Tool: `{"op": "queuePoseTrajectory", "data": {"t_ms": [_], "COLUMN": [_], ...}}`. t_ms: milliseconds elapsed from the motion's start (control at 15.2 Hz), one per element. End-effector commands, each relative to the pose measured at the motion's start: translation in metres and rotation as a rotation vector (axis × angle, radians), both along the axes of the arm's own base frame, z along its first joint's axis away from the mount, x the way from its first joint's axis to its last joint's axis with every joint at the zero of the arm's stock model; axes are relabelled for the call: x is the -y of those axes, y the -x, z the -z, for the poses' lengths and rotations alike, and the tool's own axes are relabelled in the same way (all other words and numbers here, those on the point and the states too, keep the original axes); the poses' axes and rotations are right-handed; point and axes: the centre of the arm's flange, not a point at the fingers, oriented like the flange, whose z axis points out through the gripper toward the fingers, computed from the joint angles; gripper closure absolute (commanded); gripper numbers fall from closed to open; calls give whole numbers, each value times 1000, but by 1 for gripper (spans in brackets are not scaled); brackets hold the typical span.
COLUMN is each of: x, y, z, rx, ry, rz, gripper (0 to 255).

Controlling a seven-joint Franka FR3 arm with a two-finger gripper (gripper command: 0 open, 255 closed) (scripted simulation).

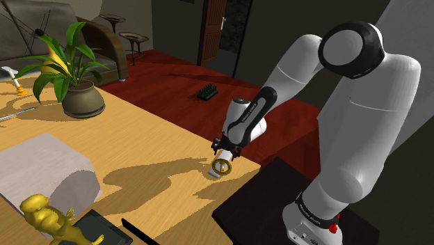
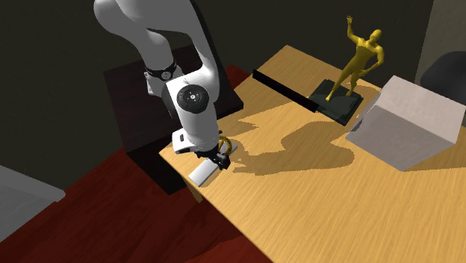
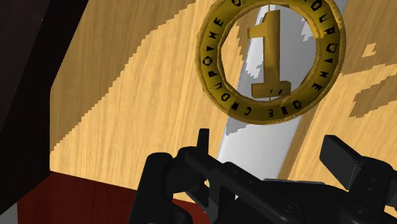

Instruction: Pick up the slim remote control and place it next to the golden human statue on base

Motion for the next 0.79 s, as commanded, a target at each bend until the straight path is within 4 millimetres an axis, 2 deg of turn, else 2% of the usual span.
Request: {"op": "queuePoseTrajectory", "data": {"t_ms": [0,132,594,660,726], "x": [-1,-1,-1,-1,-1], "y": [1,1,1,1,1], "z": [11,19,19,19,19], "rx": [1,1,1,1,1], "ry": [0,0,0,0,0], "rz": [1,1,1,1,1], "gripper": [0,0,0,255,255]}}
